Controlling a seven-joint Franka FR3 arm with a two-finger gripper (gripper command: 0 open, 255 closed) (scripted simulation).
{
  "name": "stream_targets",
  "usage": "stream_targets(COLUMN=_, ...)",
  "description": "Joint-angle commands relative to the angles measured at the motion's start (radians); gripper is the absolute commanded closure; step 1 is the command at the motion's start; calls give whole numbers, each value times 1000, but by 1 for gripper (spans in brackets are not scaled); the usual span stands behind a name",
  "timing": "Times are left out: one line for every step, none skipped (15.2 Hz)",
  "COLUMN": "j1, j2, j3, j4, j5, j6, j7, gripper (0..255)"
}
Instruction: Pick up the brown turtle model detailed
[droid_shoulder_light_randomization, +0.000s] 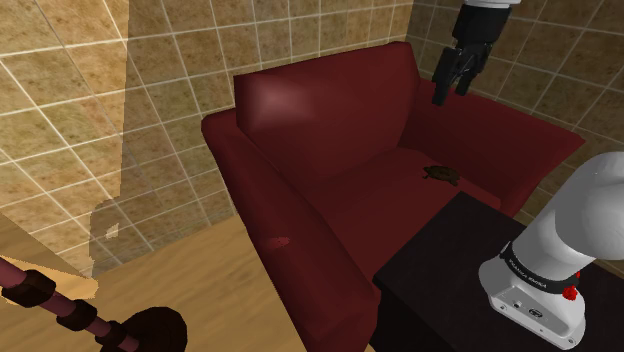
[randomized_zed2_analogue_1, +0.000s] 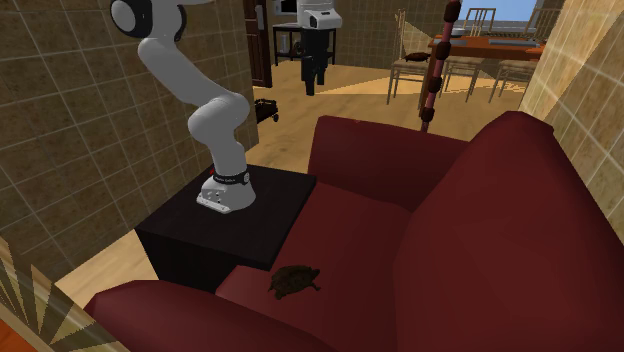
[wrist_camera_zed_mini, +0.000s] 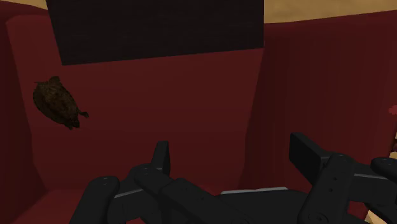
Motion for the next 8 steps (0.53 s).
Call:
stream_targets(j1=0, j2=0, j3=0, j4=0, j5=0, j6=0, j7=0, gripper=0)
stream_targets(j1=-1, j2=1, j3=-16, j4=-24, j5=-12, j6=17, j7=-29, gripper=0)
stream_targets(j1=-3, j2=3, j3=-32, j4=-48, j5=-24, j6=35, j7=-59, gripper=0)
stream_targets(j1=-5, j2=7, j3=-49, j4=-70, j5=-37, j6=53, j7=-88, gripper=0)
stream_targets(j1=-7, j2=13, j3=-65, j4=-91, j5=-50, j6=72, j7=-117, gripper=0)
stream_targets(j1=-9, j2=20, j3=-82, j4=-111, j5=-63, j6=92, j7=-145, gripper=0)
stream_targets(j1=-12, j2=29, j3=-99, j4=-130, j5=-76, j6=112, j7=-174, gripper=0)
stream_targets(j1=-16, j2=39, j3=-116, j4=-147, j5=-90, j6=132, j7=-203, gripper=0)
